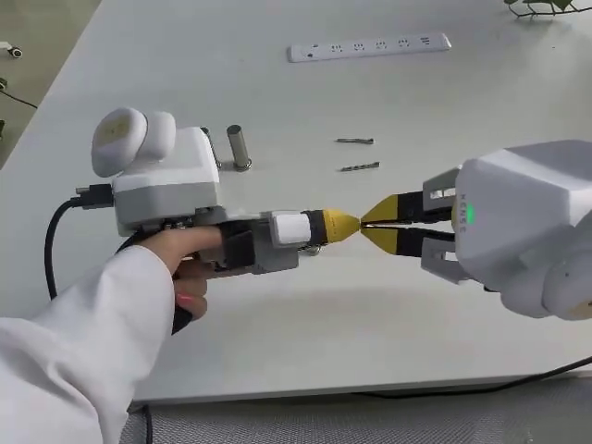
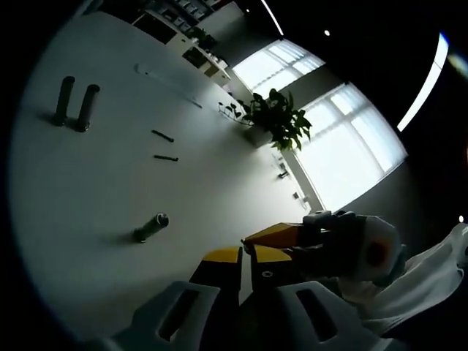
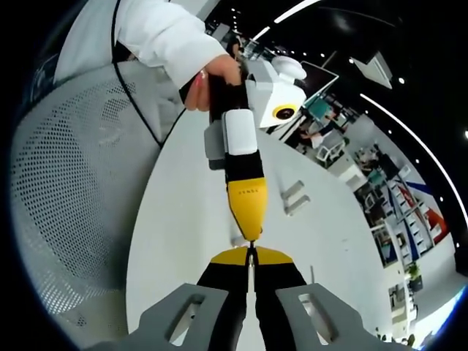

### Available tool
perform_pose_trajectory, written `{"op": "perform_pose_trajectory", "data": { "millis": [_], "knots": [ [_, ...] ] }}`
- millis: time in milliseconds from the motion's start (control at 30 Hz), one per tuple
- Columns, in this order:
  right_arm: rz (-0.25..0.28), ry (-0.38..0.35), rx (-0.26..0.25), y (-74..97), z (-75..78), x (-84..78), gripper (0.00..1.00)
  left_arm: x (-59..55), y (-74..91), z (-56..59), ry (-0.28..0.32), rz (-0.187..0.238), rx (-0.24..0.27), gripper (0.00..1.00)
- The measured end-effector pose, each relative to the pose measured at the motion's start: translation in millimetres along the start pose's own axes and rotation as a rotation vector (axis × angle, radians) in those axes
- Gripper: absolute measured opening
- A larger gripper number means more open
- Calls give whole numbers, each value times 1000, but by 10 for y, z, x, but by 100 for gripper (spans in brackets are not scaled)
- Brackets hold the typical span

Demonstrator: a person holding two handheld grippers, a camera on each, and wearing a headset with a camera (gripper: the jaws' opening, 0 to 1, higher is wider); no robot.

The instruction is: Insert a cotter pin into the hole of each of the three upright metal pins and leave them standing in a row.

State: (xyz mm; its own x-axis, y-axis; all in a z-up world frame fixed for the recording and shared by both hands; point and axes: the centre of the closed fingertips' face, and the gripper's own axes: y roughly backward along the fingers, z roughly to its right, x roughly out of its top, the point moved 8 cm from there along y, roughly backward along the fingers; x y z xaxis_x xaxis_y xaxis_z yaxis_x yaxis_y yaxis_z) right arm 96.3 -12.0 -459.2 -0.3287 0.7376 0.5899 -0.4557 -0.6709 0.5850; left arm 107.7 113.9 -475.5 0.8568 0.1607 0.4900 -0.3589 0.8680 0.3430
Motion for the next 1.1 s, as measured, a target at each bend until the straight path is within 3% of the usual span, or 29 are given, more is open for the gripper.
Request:
{"op": "perform_pose_trajectory", "data": {
  "millis": [400,600,800,867,967,1100],
  "knots": [
    [-4,23,-10,0,8,14,0,-2,8,6,45,4,-7,1],
    [-6,38,6,-14,-22,19,0,-23,15,4,74,-38,21,0],
    [4,27,35,-38,-44,11,0,-41,23,10,19,-70,44,0],
    [20,-3,46,-39,-32,3,0,-38,29,9,14,-66,44,0],
    [52,-123,63,-37,9,-25,0,-31,35,12,-3,-55,41,0],
    [72,-189,48,11,95,-87,0,-16,67,9,-37,-58,42,0]
  ]
}}
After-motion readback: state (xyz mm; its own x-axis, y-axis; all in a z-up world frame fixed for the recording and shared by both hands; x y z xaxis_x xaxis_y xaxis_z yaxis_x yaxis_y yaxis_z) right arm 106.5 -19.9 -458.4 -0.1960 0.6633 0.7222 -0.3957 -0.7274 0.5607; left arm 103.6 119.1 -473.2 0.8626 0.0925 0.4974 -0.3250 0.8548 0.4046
